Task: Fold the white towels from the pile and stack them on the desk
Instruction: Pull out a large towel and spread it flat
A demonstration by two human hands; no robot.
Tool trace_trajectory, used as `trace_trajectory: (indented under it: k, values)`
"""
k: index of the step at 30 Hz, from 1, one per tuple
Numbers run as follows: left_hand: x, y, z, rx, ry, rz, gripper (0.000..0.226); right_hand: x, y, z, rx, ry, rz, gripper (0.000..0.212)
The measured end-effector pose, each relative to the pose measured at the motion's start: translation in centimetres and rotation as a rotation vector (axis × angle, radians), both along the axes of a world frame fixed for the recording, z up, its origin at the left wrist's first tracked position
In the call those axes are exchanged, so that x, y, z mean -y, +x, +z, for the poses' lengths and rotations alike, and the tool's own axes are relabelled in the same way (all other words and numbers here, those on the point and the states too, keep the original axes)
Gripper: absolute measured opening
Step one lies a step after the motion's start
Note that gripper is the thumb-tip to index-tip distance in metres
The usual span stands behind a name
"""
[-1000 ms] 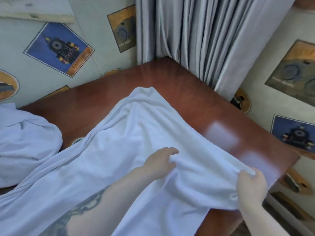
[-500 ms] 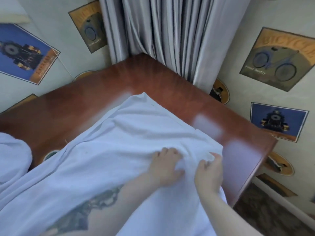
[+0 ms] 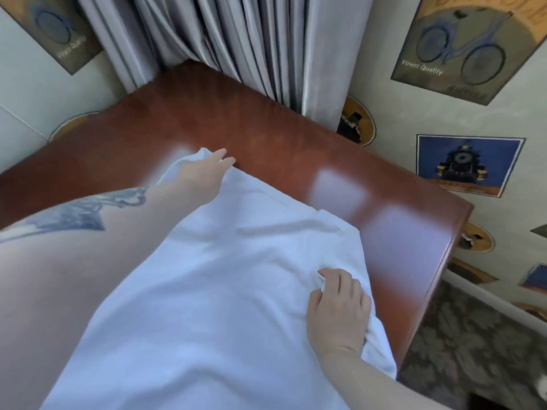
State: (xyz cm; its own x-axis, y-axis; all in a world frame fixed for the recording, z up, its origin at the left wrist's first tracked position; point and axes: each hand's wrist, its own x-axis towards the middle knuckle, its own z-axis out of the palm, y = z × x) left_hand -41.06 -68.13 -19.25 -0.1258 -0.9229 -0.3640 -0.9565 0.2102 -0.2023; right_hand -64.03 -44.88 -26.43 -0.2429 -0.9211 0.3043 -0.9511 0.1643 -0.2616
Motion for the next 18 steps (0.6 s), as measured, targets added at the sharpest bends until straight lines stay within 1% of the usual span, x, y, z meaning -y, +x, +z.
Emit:
trace_trajectory:
  k: [2, 4, 7, 10, 12, 15, 16, 17, 18]
  values:
    - [0.8, -0.4, -0.4, 0.116, 0.000, -0.067, 0.078, -0.1, 0.0, 0.1, 0.000, 0.005, 0.000, 0.033]
    - [1.0, -0.9, -1.0, 0.203, -0.052, -0.109, 0.072, 0.0, 0.1, 0.1, -0.004, -0.003, -0.003, 0.033]
    - [0.7, -1.4, -1.2, 0.217, -0.070, -0.101, 0.060, 0.0, -0.1, -0.2, -0.009, -0.010, -0.004, 0.033]
    - [-0.1, -1.2, -0.1, 0.197, -0.077, -0.155, 0.034, 0.1, 0.0, 0.1, -0.002, -0.012, -0.012, 0.032]
    - [-1.5, -0.8, 0.8, 0.073, -0.093, -0.100, 0.023, 0.2, 0.1, 0.7, 0.052, -0.023, -0.013, 0.029]
    - [-4.3, -0.1, 3.0, -0.247, -0.228, 0.178, 0.021, -0.2, 0.0, 1.9, 0.234, -0.062, -0.038, 0.017]
    - [-5.2, 0.3, 3.8, -0.329, -0.282, 0.263, 0.020, -0.4, -0.3, 2.4, 0.307, -0.085, -0.048, 0.009]
    - [-6.0, 1.0, 4.5, -0.365, -0.324, 0.322, 0.019, -0.7, -0.6, 2.8, 0.385, -0.107, -0.051, 0.004]
    - [-6.9, 1.9, 5.0, -0.381, -0.342, 0.381, 0.017, -1.0, -0.9, 3.3, 0.453, -0.118, -0.075, 0.014]
